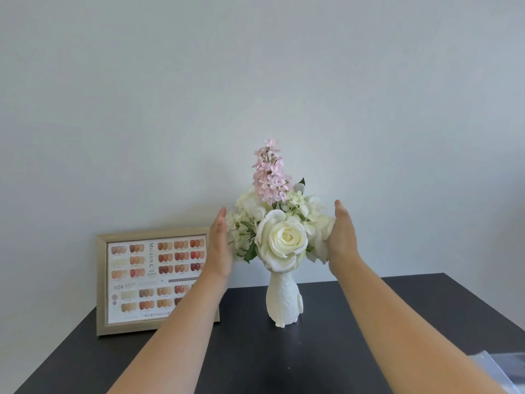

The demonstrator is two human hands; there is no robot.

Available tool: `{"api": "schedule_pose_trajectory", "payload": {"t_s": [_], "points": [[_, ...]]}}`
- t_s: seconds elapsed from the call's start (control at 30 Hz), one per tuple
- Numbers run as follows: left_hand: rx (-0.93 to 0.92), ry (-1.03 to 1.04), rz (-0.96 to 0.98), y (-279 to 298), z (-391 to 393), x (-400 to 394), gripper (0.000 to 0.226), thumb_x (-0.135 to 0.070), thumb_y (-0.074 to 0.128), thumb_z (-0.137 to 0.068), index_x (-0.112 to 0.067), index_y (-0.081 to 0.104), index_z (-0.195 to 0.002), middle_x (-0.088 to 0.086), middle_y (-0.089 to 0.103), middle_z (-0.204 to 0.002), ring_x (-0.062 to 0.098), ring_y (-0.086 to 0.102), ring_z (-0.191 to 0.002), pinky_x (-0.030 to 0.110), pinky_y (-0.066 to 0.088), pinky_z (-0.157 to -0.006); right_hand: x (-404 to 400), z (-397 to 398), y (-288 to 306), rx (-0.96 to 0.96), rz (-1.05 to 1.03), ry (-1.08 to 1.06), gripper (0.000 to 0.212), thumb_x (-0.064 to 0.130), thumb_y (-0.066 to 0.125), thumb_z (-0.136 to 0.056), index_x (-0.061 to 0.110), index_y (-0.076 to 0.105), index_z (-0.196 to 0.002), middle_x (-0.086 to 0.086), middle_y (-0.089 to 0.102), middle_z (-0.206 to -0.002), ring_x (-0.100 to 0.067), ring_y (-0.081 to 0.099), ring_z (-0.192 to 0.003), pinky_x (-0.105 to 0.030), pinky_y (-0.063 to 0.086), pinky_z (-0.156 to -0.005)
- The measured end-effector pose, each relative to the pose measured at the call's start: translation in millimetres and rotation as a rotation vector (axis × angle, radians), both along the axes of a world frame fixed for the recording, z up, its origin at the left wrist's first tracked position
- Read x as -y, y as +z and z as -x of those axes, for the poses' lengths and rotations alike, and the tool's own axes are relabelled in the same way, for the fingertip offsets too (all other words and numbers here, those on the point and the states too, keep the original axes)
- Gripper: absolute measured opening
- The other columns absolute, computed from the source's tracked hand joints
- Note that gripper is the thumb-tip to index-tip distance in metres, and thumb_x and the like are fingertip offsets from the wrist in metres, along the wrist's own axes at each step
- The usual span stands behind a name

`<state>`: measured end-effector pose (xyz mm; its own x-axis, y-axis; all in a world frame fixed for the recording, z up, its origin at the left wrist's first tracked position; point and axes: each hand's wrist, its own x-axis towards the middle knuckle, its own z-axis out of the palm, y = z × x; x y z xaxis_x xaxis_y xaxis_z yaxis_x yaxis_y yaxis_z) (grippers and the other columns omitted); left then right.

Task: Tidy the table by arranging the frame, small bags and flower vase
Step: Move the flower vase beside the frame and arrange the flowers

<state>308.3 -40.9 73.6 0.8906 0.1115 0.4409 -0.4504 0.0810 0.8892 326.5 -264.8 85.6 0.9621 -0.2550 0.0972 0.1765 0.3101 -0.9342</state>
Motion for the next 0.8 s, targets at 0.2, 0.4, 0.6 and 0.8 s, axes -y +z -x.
{"api": "schedule_pose_trajectory", "payload": {"t_s": [0.2, 0.4, 0.6, 0.8], "points": [[-0.008, -0.083, 0.096, 4, 1, 11, 0.067, -0.063, 0.03, -0.09, -0.034, 0.027, -0.151, -0.006, 0.043, -0.149, 0.007, 0.048, -0.128, 0.016, 0.047, -0.084, 8, 1, 7, 0.107, -0.101, -0.103, 0.056, 0.056, 0.033, -0.089, 0.049, 0.027, -0.145, 0.009, 0.031, -0.154, -0.018, 0.037, -0.137, -0.041, 0.03, -0.108], [-0.105, -0.018, 0.192, -27, 1, -5, 0.054, -0.062, 0.026, -0.098, -0.038, 0.041, -0.145, -0.009, 0.05, -0.145, 0.011, 0.046, -0.132, 0.037, 0.03, -0.112, 20, 12, -36, 0.035, -0.034, -0.19, 0.053, 0.05, 0.031, -0.096, 0.039, 0.031, -0.147, 0.011, 0.034, -0.153, -0.013, 0.04, -0.132, -0.034, 0.023, -0.102], [-0.435, -0.1, 0.17, -77, 12, 25, 0.048, -0.066, 0.026, -0.095, -0.044, 0.047, -0.133, -0.003, 0.047, -0.146, 0.025, 0.037, -0.138, 0.045, 0.021, -0.115, -7, 21, -79, -0.169, 0.041, 0.028, 0.05, 0.057, 0.026, -0.097, 0.036, 0.04, -0.141, 0.001, 0.046, -0.145, -0.021, 0.045, -0.127, -0.05, 0.024, -0.114], [-0.54, -0.235, 0.108, -110, 22, 43, 0.067, -0.068, 0.02, -0.092, -0.034, 0.044, -0.144, -0.007, 0.041, -0.152, 0.017, 0.03, -0.143, 0.04, 0.016, -0.115, -28, 26, -107, -0.218, 0.064, 0.215, 0.058, 0.062, 0.018, -0.096, 0.034, 0.043, -0.141, -0.008, 0.041, -0.15, -0.029, 0.039, -0.136, -0.047, 0.029, -0.109]]}}
